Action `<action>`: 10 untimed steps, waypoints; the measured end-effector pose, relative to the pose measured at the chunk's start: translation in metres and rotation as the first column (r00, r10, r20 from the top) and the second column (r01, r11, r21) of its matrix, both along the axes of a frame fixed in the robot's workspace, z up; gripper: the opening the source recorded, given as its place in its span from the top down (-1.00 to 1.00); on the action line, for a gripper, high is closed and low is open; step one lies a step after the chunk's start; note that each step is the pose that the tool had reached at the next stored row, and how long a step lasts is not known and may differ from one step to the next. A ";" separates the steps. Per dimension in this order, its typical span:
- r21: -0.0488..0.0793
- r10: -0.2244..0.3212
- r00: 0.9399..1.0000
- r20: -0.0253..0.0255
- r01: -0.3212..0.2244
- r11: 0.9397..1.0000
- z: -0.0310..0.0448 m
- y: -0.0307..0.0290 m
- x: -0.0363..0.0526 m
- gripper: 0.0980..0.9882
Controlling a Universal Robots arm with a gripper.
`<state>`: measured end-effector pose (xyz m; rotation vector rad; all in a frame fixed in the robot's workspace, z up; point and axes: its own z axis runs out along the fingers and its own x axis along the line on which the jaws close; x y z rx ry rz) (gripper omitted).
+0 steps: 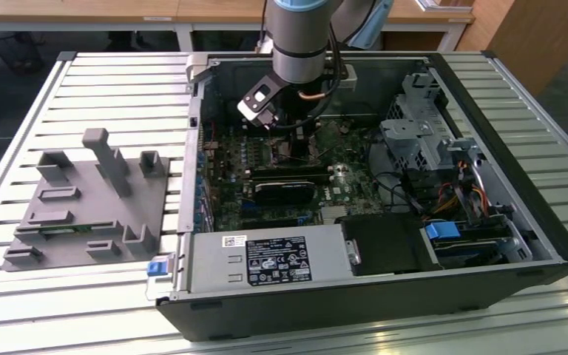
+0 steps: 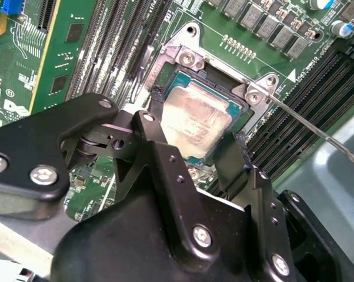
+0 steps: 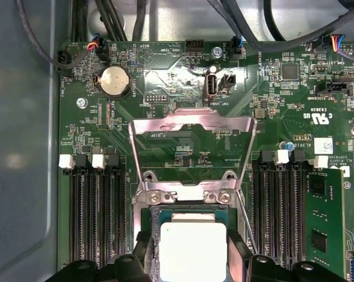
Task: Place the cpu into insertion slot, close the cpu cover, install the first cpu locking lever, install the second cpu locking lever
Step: 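Place the cpu into insertion slot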
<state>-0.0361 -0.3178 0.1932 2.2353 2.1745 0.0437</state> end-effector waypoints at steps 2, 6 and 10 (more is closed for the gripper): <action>0.001 0.000 1.000 0.000 0.000 1.000 -0.0001 0.0007 0.0000 -0.16; 0.002 0.000 1.000 0.000 0.000 1.000 -0.0002 0.0013 0.0002 -0.16; 0.002 0.000 1.000 0.000 0.000 1.000 0.0015 0.0014 0.0002 -0.16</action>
